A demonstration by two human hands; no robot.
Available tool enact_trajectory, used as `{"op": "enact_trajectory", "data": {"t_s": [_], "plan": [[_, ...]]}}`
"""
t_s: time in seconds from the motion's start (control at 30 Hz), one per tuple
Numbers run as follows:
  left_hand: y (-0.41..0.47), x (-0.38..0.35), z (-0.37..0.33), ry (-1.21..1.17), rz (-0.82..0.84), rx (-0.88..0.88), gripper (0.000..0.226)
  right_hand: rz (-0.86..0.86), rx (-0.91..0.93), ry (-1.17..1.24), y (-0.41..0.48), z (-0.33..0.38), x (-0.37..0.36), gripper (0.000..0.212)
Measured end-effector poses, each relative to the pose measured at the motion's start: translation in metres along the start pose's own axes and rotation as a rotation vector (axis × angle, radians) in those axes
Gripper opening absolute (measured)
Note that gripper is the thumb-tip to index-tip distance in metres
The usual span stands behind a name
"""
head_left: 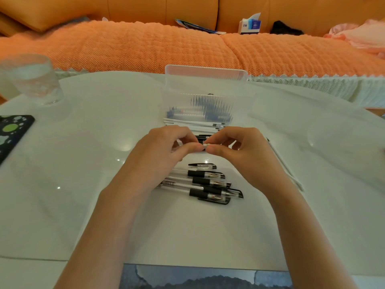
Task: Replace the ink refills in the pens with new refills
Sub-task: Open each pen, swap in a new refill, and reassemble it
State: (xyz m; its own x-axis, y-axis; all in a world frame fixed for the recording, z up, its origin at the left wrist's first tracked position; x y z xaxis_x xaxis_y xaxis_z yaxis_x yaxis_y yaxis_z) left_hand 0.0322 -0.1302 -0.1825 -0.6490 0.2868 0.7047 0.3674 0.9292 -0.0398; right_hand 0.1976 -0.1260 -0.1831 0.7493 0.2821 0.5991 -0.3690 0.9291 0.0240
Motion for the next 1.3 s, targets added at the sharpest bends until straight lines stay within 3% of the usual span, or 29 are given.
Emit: {"op": "enact_trajectory", "data": {"t_s": [0.13, 0.3, 0.5, 0.63, 0.77, 0.9, 1.07, 1.3], "plan": [[0.000, 0.000, 0.000, 0.024, -0.011, -0.009, 0.028, -0.004, -0.012, 0.003, -0.001, -0.001, 0.001, 0.005], [-0.001, 0.000, 0.004, -0.073, 0.021, -0.006, 0.008, -0.017, -0.040, 0.003, -0.001, -0.003, 0.002, 0.005], [0.000, 0.001, 0.006, -0.021, 0.022, 0.050, 0.023, -0.009, -0.041, -0.010, -0.001, -0.004, 0.002, 0.005], [-0.001, 0.002, 0.007, -0.053, 0.035, 0.054, 0.007, -0.023, -0.031, -0.001, 0.000, -0.006, 0.003, 0.005], [-0.001, 0.002, 0.007, -0.056, 0.041, 0.038, 0.008, -0.021, -0.029, 0.011, 0.000, -0.006, 0.004, 0.005], [0.000, 0.005, 0.004, 0.015, -0.021, -0.005, 0.028, -0.030, -0.025, 0.019, 0.000, -0.006, 0.004, 0.005], [-0.002, 0.005, 0.006, -0.042, 0.018, 0.021, 0.003, -0.052, -0.022, 0.017, 0.000, -0.007, 0.006, 0.006], [-0.002, 0.007, 0.014, -0.066, -0.001, 0.054, 0.009, -0.098, -0.066, -0.044, -0.001, -0.015, 0.010, 0.007]]}}
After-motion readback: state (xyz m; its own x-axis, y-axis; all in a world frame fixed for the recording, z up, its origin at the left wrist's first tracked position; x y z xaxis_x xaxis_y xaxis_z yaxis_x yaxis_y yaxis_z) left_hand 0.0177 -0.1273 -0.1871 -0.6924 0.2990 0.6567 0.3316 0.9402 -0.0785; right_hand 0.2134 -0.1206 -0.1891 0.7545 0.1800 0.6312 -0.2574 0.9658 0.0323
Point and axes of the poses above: each hand's wrist, its own y-axis towards the middle knuckle, its own x-axis out of the back of the hand, z = x × y, the point moved 3 cm from there along y, towards the middle knuckle, and after that the axes turned 14 degrees about z, right-handed, at the moved point
